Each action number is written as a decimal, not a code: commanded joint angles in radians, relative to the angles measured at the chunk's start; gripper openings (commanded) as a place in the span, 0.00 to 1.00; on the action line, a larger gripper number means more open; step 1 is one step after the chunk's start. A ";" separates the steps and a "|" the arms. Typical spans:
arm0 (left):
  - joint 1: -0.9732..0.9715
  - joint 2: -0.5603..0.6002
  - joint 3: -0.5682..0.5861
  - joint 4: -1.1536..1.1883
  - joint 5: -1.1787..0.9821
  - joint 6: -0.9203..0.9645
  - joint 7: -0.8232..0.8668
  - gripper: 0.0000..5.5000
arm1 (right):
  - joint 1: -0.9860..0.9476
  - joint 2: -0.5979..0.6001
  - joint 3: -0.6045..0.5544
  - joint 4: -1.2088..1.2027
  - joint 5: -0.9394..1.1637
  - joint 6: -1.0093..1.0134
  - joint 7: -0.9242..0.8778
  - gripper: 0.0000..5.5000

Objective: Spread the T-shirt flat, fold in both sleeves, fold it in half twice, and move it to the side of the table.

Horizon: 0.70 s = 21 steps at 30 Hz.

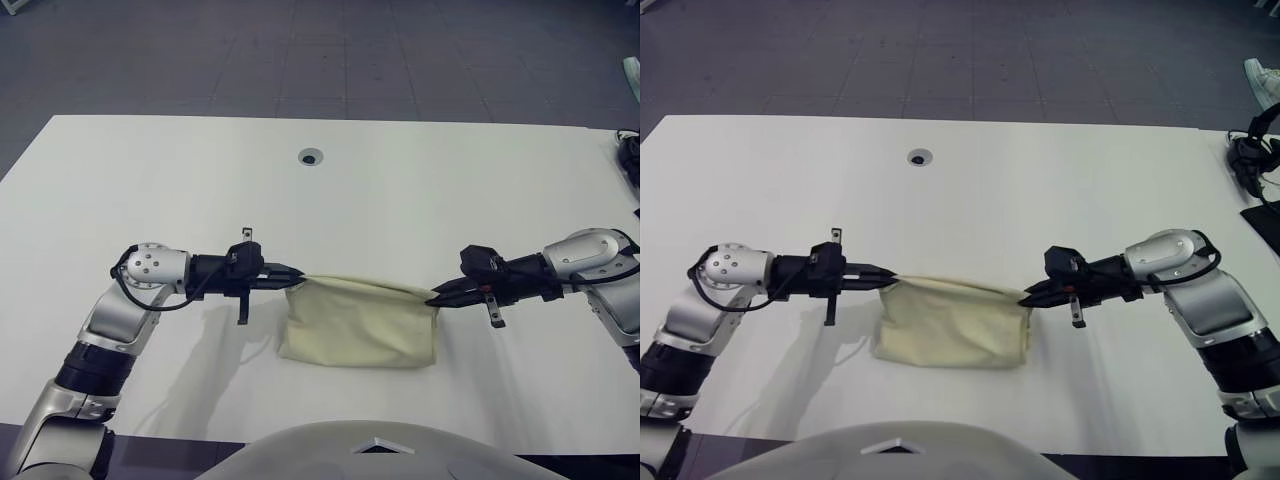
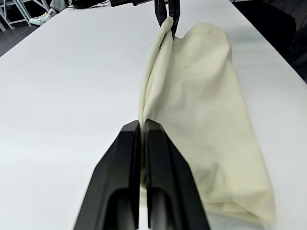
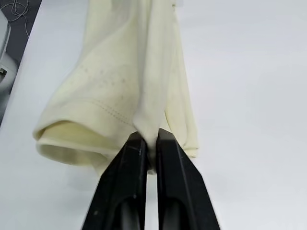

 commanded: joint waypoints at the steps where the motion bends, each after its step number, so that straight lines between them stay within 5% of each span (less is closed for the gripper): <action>1: -0.034 -0.029 -0.024 0.060 0.083 -0.036 0.027 0.00 | -0.053 0.041 0.023 0.068 -0.068 -0.019 -0.036 0.02; 5: -0.051 -0.064 -0.025 0.108 0.134 -0.061 0.065 0.00 | -0.059 0.075 0.023 0.107 -0.129 -0.108 -0.068 0.01; 21: -0.036 -0.214 0.011 0.118 0.262 -0.124 0.355 0.48 | -0.075 0.254 -0.119 0.143 -0.173 -0.119 -0.386 0.49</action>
